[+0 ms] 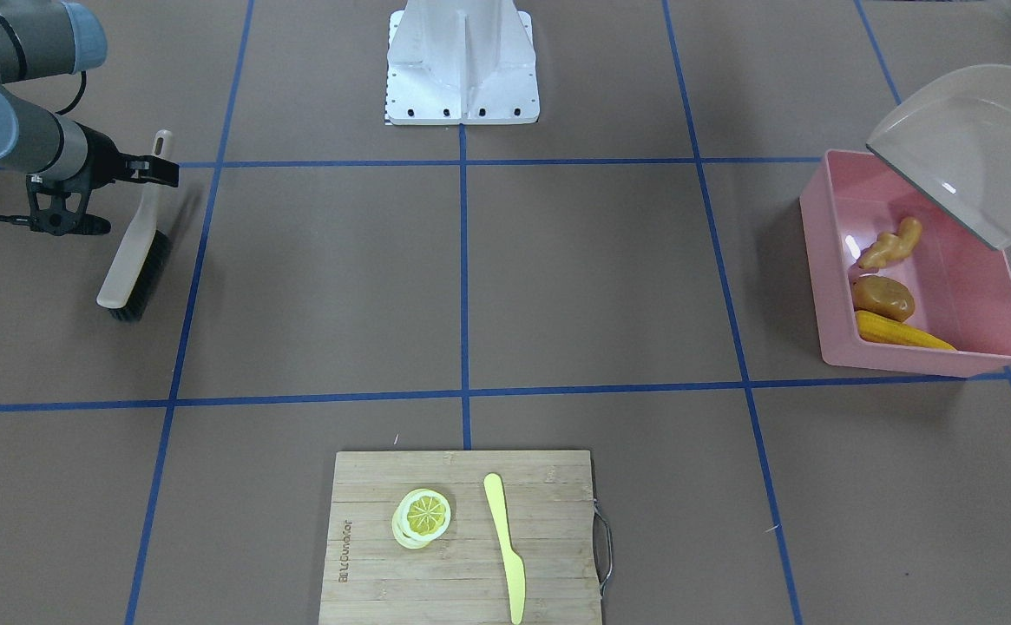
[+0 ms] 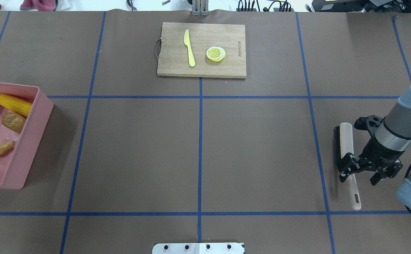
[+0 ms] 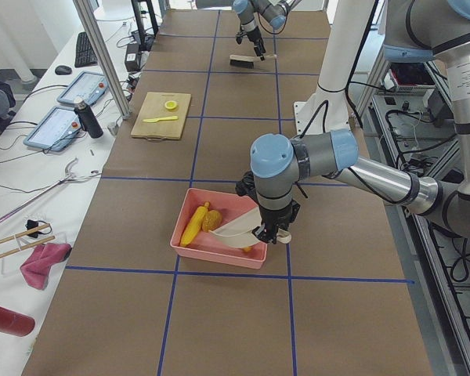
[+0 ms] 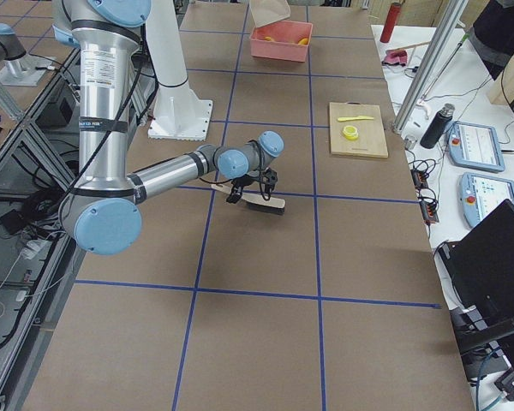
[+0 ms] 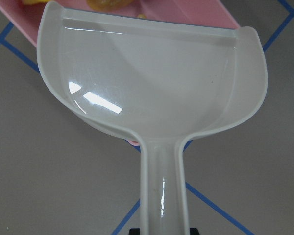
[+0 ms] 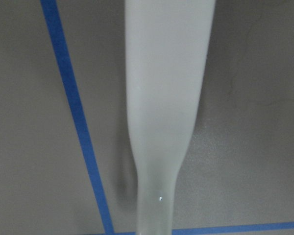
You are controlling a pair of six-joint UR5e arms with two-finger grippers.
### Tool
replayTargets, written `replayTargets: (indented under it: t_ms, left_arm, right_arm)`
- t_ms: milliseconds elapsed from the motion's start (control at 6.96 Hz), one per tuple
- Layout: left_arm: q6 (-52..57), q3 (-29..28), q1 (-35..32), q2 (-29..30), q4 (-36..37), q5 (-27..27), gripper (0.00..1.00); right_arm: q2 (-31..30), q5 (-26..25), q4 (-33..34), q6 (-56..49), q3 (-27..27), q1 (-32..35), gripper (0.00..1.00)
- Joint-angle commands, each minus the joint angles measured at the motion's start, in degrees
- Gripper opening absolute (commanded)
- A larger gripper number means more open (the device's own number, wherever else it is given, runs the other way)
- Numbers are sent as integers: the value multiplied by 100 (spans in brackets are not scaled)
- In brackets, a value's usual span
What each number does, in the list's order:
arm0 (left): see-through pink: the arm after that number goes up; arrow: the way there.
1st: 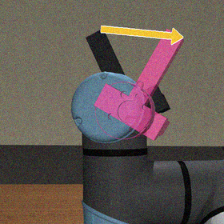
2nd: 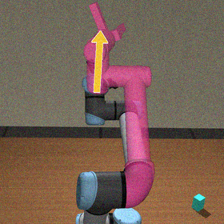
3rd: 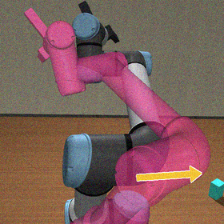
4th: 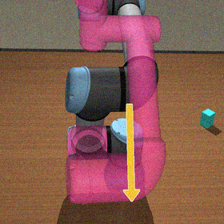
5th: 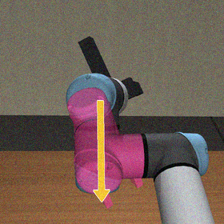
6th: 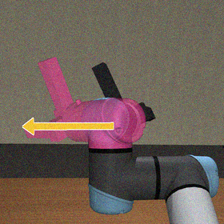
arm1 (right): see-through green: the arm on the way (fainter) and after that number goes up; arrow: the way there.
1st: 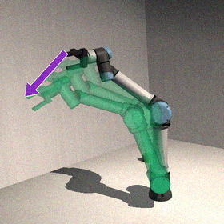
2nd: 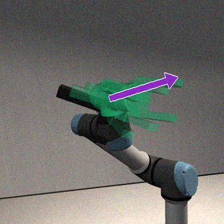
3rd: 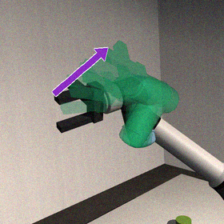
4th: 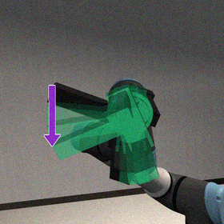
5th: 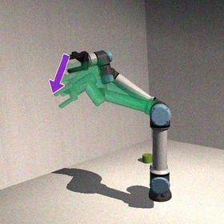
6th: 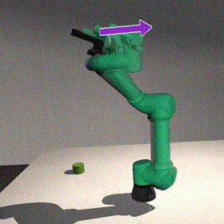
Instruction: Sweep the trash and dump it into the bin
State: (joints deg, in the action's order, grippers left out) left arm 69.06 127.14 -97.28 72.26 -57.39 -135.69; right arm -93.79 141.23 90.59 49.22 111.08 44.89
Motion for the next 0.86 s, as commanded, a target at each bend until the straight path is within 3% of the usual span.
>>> replayTargets:
  t_ms: [0, 287, 718]
  left_arm:
    - [73, -197, 382, 234, -935, -710, 0]
    - [-764, -252, 866, 349, -2338, -941, 0]
    - [-3330, -628, 2218, 603, -4914, -793, 0]
  right_arm:
    - [115, -164, -33, -27, -8, 542, 100]
    - [746, -997, -16, -227, 27, 1544, 100]
    - [810, -1474, 28, -2647, -278, 2977, 100]
